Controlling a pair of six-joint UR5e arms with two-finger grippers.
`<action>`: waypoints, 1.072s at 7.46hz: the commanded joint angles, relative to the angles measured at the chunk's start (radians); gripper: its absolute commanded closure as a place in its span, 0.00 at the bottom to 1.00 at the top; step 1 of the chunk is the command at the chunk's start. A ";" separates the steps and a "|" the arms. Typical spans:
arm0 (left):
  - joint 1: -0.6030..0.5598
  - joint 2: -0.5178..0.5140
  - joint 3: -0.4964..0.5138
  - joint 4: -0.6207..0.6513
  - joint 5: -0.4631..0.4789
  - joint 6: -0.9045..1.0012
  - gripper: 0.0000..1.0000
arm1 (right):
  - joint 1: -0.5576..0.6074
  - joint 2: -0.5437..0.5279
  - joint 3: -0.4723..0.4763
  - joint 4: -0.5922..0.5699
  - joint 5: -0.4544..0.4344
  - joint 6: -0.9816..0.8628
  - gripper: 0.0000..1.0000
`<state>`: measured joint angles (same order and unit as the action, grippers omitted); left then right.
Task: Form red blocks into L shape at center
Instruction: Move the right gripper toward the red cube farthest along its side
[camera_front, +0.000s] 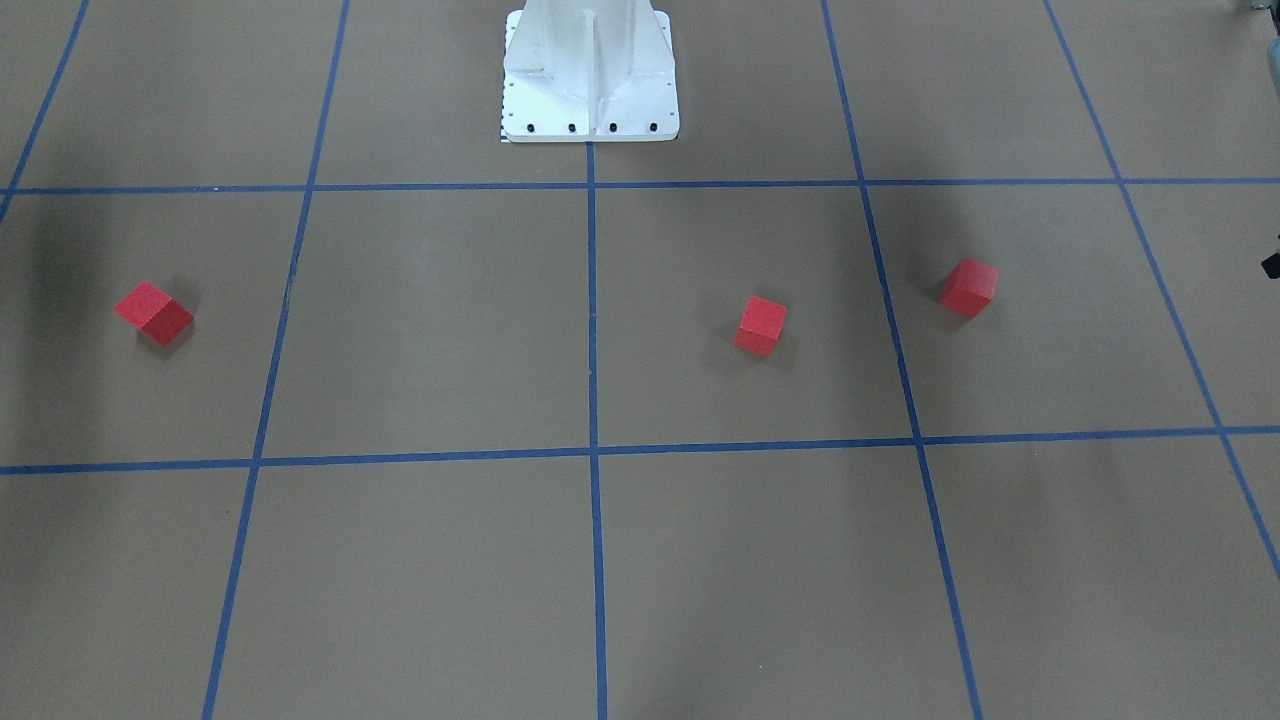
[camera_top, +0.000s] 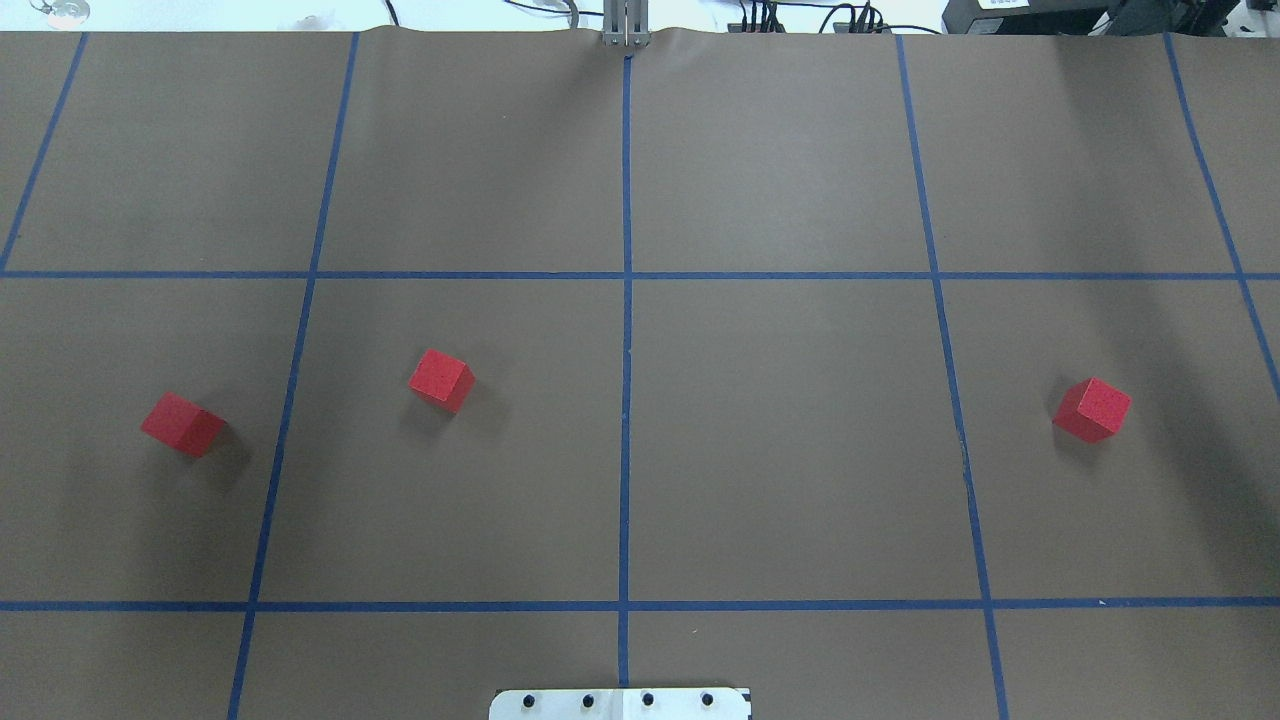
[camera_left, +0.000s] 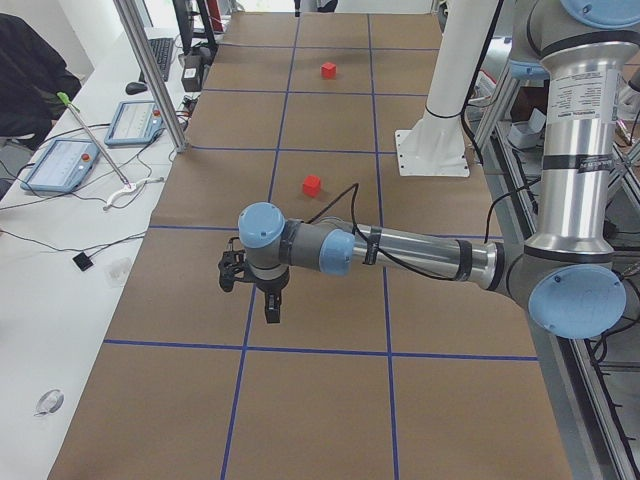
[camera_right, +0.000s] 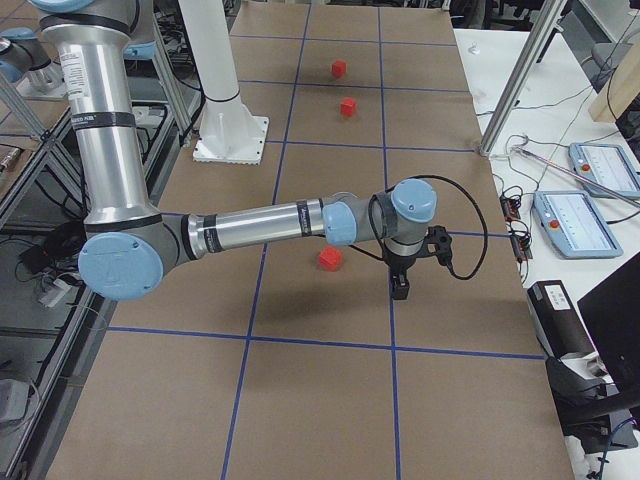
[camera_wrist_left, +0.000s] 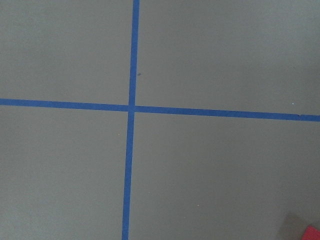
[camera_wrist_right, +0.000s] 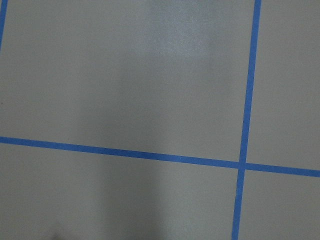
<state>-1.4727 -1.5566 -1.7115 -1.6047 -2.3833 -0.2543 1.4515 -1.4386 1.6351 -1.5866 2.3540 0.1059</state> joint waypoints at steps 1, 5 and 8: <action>-0.001 -0.002 -0.022 0.000 -0.014 0.000 0.00 | 0.003 -0.047 0.017 -0.001 0.001 -0.006 0.01; -0.005 0.007 -0.013 -0.009 -0.030 -0.002 0.00 | -0.078 -0.141 0.101 0.119 0.002 0.005 0.01; -0.005 0.044 -0.054 -0.012 -0.030 0.000 0.00 | -0.082 -0.232 0.083 0.253 0.011 0.008 0.00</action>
<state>-1.4772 -1.5198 -1.7571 -1.6158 -2.4127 -0.2552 1.3756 -1.6429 1.7339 -1.3770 2.3634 0.1049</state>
